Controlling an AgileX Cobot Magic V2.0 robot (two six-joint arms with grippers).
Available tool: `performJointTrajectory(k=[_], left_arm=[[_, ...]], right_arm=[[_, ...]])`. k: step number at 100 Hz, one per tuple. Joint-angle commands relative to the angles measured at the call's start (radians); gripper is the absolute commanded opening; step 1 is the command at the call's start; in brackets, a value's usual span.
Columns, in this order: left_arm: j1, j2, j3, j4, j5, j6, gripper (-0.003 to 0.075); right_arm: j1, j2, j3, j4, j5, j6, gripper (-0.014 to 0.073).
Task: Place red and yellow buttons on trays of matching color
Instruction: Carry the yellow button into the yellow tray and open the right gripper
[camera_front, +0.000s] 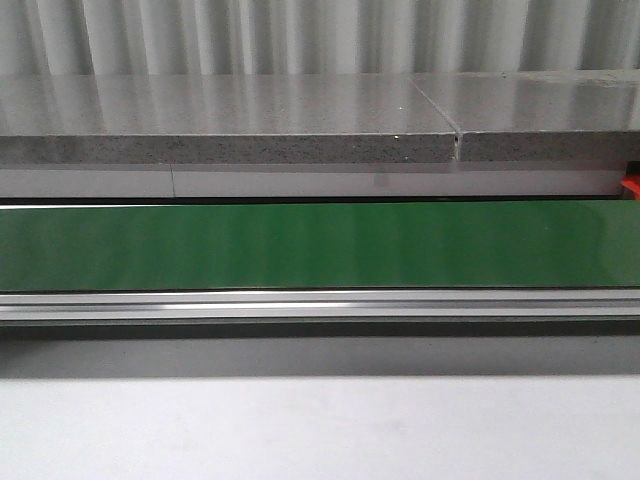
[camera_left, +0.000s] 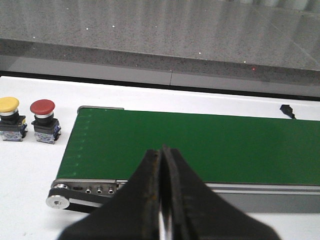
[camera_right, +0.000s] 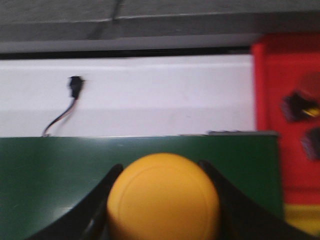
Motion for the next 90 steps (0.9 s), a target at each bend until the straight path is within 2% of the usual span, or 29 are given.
performJointTrajectory(k=[1, 10, 27, 39, 90], left_arm=[[-0.007, 0.013, -0.023, 0.0, -0.073, -0.004, -0.0021], [-0.007, 0.013, -0.023, 0.0, -0.073, -0.004, -0.0021], [-0.007, 0.013, -0.023, 0.0, -0.073, -0.004, -0.0021], [-0.007, 0.013, -0.023, 0.0, -0.073, -0.004, -0.0021], [-0.007, 0.013, -0.023, 0.0, -0.073, -0.004, -0.0021]], right_arm=[[-0.137, -0.044, -0.033, -0.047, 0.034, 0.105, 0.0235], [-0.246, -0.054, -0.018, -0.058, 0.043, 0.17, 0.0235], [-0.345, -0.055, 0.072, -0.059, 0.003, 0.215, 0.0235], [-0.373, -0.055, 0.152, -0.06, -0.035, 0.219, 0.0235], [-0.404, -0.035, 0.437, -0.068, -0.418, 0.219, 0.0235]])
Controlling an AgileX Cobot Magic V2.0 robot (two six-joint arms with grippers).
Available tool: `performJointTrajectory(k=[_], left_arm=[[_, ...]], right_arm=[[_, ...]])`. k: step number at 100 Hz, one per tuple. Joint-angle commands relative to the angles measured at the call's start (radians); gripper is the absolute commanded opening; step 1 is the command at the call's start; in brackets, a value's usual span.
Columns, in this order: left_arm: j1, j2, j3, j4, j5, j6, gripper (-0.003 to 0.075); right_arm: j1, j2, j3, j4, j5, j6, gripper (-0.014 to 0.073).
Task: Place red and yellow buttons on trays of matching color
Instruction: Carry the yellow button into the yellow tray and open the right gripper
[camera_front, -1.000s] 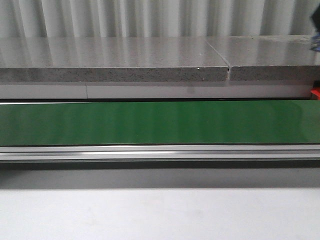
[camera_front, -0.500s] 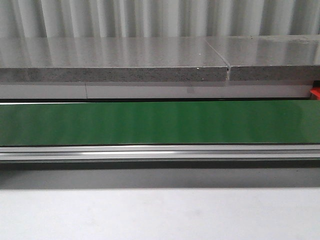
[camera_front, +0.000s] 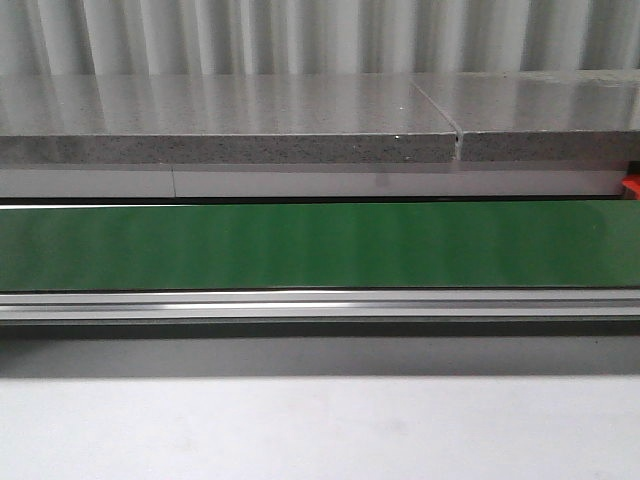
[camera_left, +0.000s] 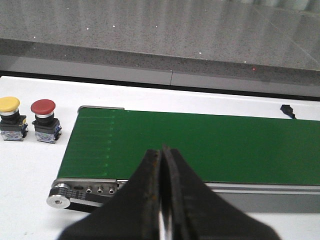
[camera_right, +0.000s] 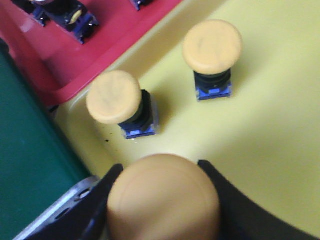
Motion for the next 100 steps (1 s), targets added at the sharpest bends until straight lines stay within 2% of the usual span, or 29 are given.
performJointTrajectory(k=[1, 45, 75, 85, 100], left_arm=[[-0.007, 0.013, -0.023, 0.0, -0.073, -0.004, -0.0021], [-0.007, 0.013, -0.023, 0.0, -0.073, -0.004, -0.0021], [-0.007, 0.013, -0.023, 0.0, -0.073, -0.004, -0.0021], [-0.007, 0.013, -0.023, 0.0, -0.073, -0.004, -0.0021], [-0.007, 0.013, -0.023, 0.0, -0.073, -0.004, -0.0021]], right_arm=[[-0.009, -0.006, 0.0, 0.006, -0.119, 0.0, 0.0235], [-0.009, 0.128, 0.006, 0.006, -0.172, 0.0, 0.0235], [-0.009, 0.149, 0.006, 0.005, -0.18, -0.007, 0.0244], [-0.009, 0.149, 0.006, 0.005, -0.18, -0.016, 0.0327], [-0.009, 0.149, 0.006, 0.005, -0.183, -0.018, 0.0531]])
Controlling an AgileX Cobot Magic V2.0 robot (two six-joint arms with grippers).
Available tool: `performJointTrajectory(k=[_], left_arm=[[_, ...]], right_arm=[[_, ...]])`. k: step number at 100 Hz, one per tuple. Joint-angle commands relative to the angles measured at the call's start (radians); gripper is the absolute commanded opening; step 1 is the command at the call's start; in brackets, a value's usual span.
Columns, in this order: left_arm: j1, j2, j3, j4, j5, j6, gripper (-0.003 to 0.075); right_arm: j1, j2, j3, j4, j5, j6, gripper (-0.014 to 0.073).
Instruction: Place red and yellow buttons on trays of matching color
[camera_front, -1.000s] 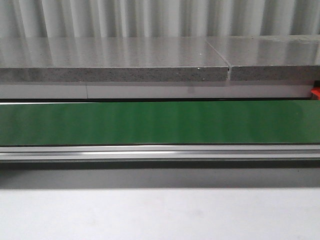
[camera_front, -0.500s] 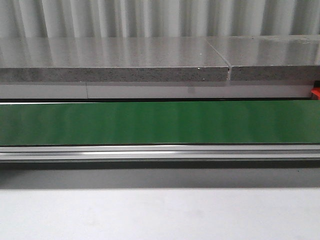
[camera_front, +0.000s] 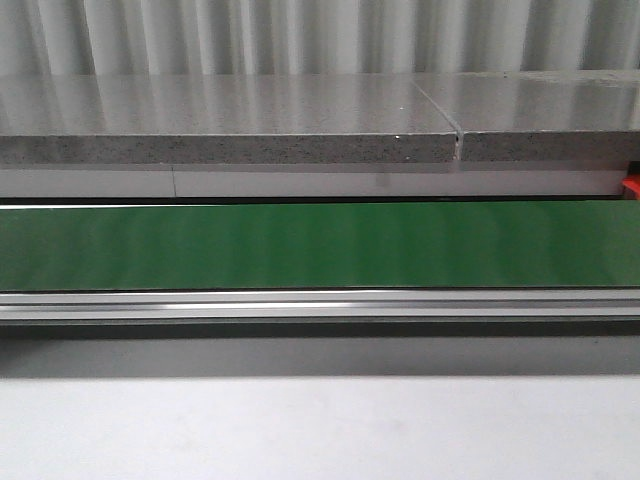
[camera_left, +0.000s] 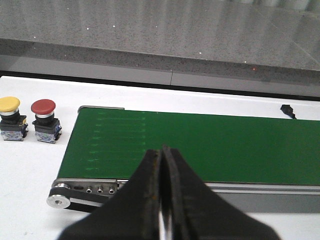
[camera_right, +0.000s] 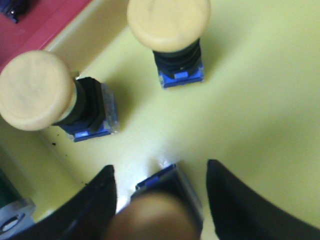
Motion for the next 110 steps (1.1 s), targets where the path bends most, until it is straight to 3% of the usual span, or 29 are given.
performJointTrajectory(k=[1, 9, 26, 52, 71, 93, 110], left_arm=[[-0.007, 0.013, -0.023, 0.0, -0.073, -0.004, -0.0021], [-0.007, 0.013, -0.023, 0.0, -0.073, -0.004, -0.0021], [-0.007, 0.013, -0.023, 0.0, -0.073, -0.004, -0.0021], [-0.007, 0.013, -0.023, 0.0, -0.073, -0.004, -0.0021], [-0.007, 0.013, -0.023, 0.0, -0.073, -0.004, -0.0021], [-0.007, 0.013, -0.023, 0.0, -0.073, -0.004, -0.0021], [-0.007, 0.013, -0.023, 0.0, -0.073, -0.004, -0.0021]], right_arm=[[-0.009, -0.022, -0.022, 0.003, -0.049, -0.016, 0.0538], [-0.009, -0.022, -0.022, 0.003, -0.053, -0.016, 0.0579], [-0.009, -0.058, -0.023, 0.003, -0.058, -0.016, 0.0582], [0.02, -0.291, -0.024, 0.021, -0.11, -0.016, 0.0582], [0.197, -0.461, -0.024, 0.007, -0.105, -0.027, 0.0582], [0.492, -0.599, -0.024, 0.005, -0.042, -0.141, 0.0582], [0.638, -0.673, -0.024, -0.001, 0.013, -0.216, 0.058]])
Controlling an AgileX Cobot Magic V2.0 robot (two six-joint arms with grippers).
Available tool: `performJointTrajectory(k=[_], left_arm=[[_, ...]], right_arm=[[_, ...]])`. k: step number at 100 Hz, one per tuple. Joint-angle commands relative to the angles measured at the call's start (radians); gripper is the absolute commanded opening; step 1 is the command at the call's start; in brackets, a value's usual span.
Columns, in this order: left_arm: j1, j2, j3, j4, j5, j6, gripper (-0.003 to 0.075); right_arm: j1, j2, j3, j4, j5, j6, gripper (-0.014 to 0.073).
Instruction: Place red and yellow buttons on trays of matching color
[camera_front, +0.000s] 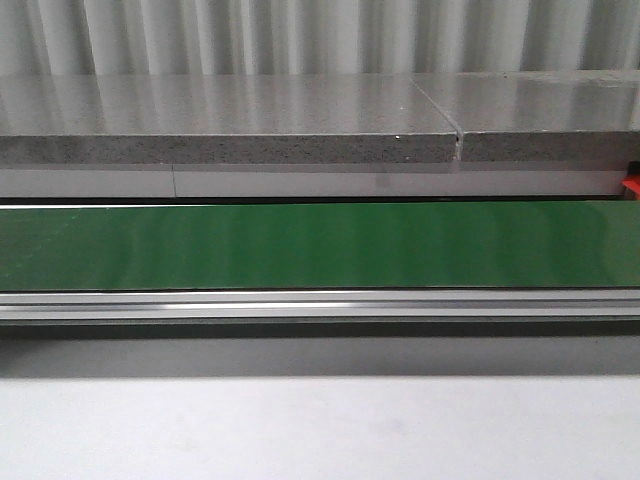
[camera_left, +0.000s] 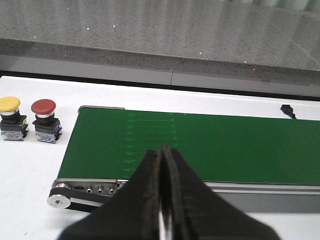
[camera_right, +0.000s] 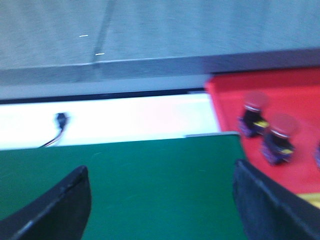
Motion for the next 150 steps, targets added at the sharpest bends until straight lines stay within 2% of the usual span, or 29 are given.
performJointTrajectory(k=[1, 10, 17, 44, 50, 150], left_arm=[[-0.007, 0.013, -0.023, 0.0, -0.073, -0.004, -0.0021], [-0.007, 0.013, -0.023, 0.0, -0.073, -0.004, -0.0021], [-0.007, 0.013, -0.023, 0.0, -0.073, -0.004, -0.0021], [-0.007, 0.013, -0.023, 0.0, -0.073, -0.004, -0.0021], [-0.007, 0.013, -0.023, 0.0, -0.073, -0.004, -0.0021], [-0.007, 0.013, -0.005, 0.0, -0.07, -0.004, -0.0019]], right_arm=[[0.064, -0.042, -0.025, -0.009, -0.028, -0.062, 0.058], [0.107, -0.077, -0.025, -0.009, -0.013, -0.096, 0.0545], [0.127, -0.1, -0.025, -0.009, -0.008, -0.106, 0.0473], [0.132, -0.126, -0.025, -0.009, -0.007, -0.106, 0.001], [0.132, -0.126, -0.025, -0.009, -0.007, -0.106, -0.007], [0.132, -0.126, -0.025, -0.009, -0.006, -0.106, -0.0068]])
